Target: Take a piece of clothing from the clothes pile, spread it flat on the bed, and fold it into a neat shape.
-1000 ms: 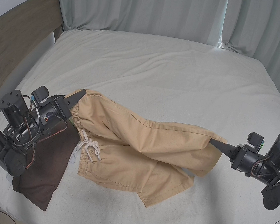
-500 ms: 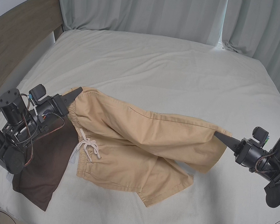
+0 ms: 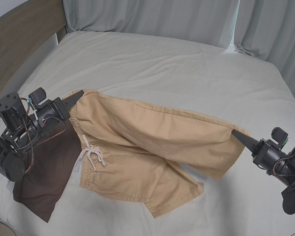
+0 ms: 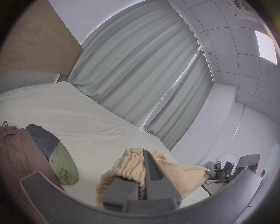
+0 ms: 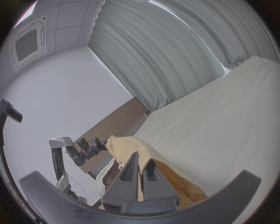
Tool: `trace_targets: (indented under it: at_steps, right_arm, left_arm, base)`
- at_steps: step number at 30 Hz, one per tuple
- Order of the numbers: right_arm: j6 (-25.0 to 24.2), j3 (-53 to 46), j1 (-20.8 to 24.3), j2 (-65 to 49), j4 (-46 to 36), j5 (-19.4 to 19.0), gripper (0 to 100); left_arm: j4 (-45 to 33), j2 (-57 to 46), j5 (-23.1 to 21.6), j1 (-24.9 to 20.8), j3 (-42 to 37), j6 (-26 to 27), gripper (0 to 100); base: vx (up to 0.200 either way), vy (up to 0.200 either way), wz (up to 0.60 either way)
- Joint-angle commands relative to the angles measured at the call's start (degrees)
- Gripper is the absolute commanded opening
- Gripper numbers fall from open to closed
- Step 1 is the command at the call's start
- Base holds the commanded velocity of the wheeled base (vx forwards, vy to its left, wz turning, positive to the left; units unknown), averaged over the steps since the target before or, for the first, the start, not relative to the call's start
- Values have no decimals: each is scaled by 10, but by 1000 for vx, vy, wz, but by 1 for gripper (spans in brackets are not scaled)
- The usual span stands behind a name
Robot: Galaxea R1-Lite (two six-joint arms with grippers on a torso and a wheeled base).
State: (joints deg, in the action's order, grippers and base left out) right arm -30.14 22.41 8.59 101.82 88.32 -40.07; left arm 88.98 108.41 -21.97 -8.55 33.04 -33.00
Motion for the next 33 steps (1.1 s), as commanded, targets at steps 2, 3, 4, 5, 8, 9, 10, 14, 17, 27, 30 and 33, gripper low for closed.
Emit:
trace_targets:
  at_steps: [2, 3, 4, 5, 8, 9, 10, 14, 17, 27, 30, 33]
  right_arm:
    - [1, 4, -5, 0, 0, 0, 0]
    - [1, 4, -5, 0, 0, 0, 0]
    - [0, 4, -5, 0, 0, 0, 0]
    - [0, 5, -5, 0, 0, -1, 0]
    - [0, 11, -5, 0, 0, 0, 0]
    - [0, 13, -5, 0, 0, 0, 0]
    - [0, 13, -5, 0, 0, 0, 0]
    - [0, 19, -6, 0, 1, 1, 0]
    - [0, 24, -10, 0, 0, 10, 0]
    - [0, 37, -20, 0, 0, 20, 0]
    - [0, 41, -23, 0, 0, 20, 0]
    - [-1, 43, -23, 0, 0, 20, 0]
  left_arm:
    - [1, 4, 0, 6, 1, 0, 0]
    - [1, 3, 0, 7, 2, 0, 0]
    - [1, 3, 0, 7, 2, 0, 0]
    - [1, 3, 0, 8, 2, 0, 0]
    - [1, 3, -1, 8, 2, 0, 0]
    - [1, 2, -1, 8, 2, 0, 0]
    - [1, 2, -1, 8, 2, 0, 0]
    - [1, 3, -1, 8, 1, 0, 0]
    - [1, 3, -8, 8, -1, 1, 0]
    - [1, 16, -18, 8, -4, 6, 0]
    - [1, 15, -18, 8, -4, 6, 0]
    - [1, 15, -18, 8, -4, 6, 0]
  base:
    - [0, 0, 0]
    - [0, 0, 0]
    - [0, 0, 0]
    - [0, 0, 0]
    - [0, 0, 0]
    - [0, 0, 0]
    - [0, 0, 0]
    - [0, 0, 0]
    - [0, 0, 0]
    - [0, 0, 0]
    - [0, 0, 0]
    - [0, 0, 0]
